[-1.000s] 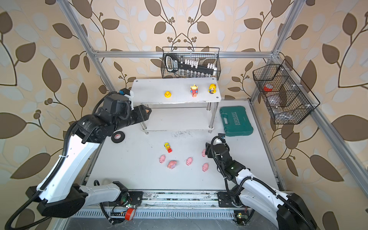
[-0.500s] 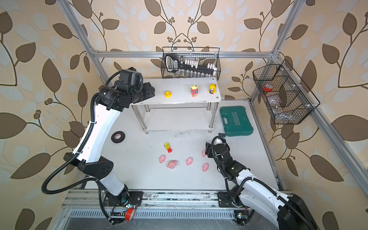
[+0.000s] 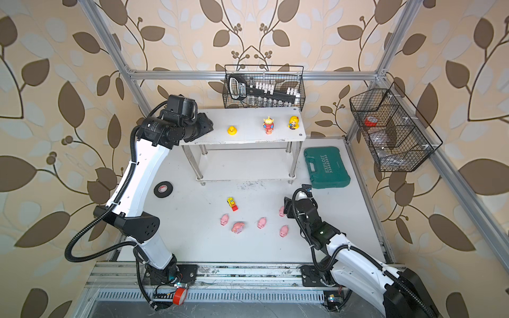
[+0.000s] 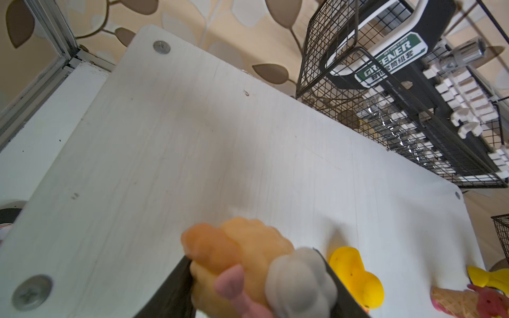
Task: Organize plastic toys on shelves
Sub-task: Place the plastic toy on the shelf.
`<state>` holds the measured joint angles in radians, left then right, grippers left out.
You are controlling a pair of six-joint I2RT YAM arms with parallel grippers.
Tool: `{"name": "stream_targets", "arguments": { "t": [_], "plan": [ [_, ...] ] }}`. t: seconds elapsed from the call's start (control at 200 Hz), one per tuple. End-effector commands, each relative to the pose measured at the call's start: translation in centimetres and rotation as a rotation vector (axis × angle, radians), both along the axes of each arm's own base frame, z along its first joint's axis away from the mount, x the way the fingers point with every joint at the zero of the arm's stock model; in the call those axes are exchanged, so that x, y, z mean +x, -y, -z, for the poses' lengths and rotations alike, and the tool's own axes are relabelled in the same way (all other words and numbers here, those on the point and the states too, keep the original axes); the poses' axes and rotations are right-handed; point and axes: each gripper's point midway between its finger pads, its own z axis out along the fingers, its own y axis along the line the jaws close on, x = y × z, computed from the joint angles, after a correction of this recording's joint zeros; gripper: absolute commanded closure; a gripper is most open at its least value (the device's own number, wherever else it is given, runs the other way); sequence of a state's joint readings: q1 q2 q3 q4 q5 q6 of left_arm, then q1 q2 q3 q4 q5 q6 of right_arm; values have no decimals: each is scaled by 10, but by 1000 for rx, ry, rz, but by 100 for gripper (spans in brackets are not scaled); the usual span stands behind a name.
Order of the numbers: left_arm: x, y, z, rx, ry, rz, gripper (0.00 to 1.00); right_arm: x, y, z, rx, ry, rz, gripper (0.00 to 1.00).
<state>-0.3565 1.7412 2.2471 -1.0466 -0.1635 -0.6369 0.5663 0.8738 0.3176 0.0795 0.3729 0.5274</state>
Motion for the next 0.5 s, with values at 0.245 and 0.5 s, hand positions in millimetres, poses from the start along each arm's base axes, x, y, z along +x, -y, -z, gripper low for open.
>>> {"name": "stream_targets", "arguments": {
  "t": [0.245, 0.5],
  "plan": [
    [6, -3, -13, -38, 49, -36, 54, -1, 2, 4, 1, -5, 3, 24],
    [6, -1, -12, -43, 46, -28, 42, -1, 3, 4, 1, -2, 7, 23]
  ]
}}
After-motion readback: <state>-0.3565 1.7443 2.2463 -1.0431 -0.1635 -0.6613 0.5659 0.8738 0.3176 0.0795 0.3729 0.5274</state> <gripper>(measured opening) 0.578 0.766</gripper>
